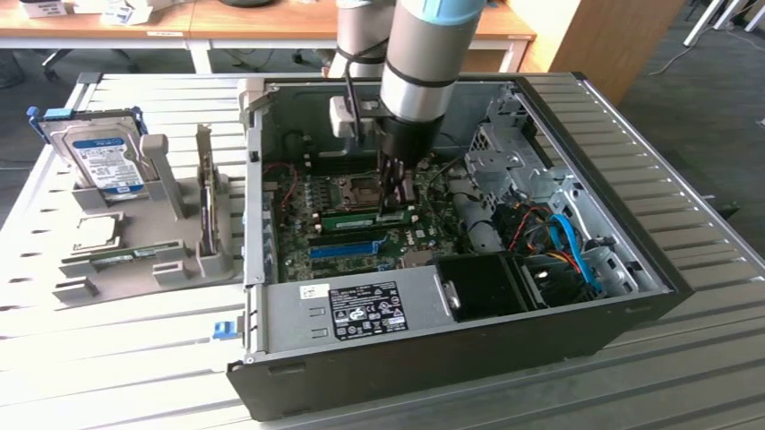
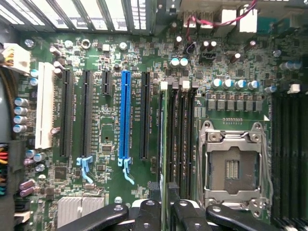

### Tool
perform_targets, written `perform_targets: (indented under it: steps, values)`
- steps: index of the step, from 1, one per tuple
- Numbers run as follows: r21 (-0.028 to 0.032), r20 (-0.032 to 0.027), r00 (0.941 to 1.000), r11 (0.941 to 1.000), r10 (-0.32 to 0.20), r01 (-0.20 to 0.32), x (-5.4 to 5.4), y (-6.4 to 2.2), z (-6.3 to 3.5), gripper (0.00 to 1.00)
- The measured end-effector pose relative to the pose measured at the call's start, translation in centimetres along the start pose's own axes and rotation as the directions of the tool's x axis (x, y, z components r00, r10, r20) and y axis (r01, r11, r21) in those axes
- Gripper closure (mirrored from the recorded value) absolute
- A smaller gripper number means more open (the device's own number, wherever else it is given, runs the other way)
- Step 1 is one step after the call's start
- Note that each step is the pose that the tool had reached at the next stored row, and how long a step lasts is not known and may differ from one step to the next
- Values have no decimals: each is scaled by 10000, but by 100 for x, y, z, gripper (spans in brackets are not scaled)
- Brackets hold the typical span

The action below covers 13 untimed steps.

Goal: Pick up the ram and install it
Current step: 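Insert the ram into the slot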

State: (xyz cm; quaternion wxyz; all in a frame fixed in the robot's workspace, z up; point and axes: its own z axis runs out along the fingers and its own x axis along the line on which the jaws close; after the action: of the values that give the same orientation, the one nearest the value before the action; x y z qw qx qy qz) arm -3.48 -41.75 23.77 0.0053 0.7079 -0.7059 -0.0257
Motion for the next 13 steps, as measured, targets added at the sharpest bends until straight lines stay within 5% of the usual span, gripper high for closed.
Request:
perform_targets:
  steps: [13]
  values:
    - [0, 0, 10000, 10000, -1, 1, -14, 21, -477, 81]
